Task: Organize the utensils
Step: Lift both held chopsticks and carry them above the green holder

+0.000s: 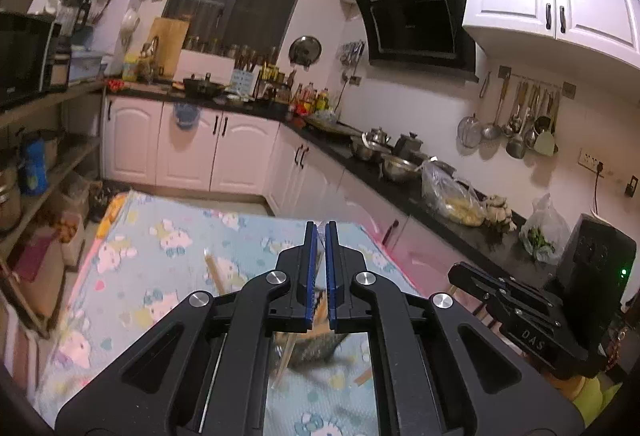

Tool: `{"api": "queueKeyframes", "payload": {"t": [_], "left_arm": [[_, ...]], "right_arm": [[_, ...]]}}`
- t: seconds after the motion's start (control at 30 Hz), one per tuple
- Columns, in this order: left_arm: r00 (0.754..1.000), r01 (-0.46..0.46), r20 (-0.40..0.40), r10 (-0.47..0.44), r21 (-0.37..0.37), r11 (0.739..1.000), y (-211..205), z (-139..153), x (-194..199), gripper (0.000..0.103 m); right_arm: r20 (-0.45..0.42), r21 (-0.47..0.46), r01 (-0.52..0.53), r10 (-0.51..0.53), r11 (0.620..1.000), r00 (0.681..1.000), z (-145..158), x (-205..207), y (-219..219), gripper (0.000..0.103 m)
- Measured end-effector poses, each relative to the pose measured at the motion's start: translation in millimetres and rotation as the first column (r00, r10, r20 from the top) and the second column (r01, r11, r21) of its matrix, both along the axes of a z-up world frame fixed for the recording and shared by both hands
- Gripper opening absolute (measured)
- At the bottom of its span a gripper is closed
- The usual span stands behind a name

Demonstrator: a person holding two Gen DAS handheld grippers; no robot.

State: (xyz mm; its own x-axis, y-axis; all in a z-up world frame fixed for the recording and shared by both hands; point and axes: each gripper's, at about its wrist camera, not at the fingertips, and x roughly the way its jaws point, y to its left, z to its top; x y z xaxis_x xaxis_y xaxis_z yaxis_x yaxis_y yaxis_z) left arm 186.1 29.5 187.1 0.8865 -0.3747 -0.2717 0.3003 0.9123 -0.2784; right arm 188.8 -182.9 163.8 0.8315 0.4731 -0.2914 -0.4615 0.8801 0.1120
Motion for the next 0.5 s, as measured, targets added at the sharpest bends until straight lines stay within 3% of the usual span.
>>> {"api": "queueKeyframes", "payload": {"t": [0.5], "left_arm": [[0.988, -0.116, 0.103, 0.113, 0.023, 0.993, 14, 47, 47, 0.000]], "right_arm": [[0.131, 0.010, 0.024, -0.025, 1.000, 0.991, 62, 35, 8, 0.004]]}}
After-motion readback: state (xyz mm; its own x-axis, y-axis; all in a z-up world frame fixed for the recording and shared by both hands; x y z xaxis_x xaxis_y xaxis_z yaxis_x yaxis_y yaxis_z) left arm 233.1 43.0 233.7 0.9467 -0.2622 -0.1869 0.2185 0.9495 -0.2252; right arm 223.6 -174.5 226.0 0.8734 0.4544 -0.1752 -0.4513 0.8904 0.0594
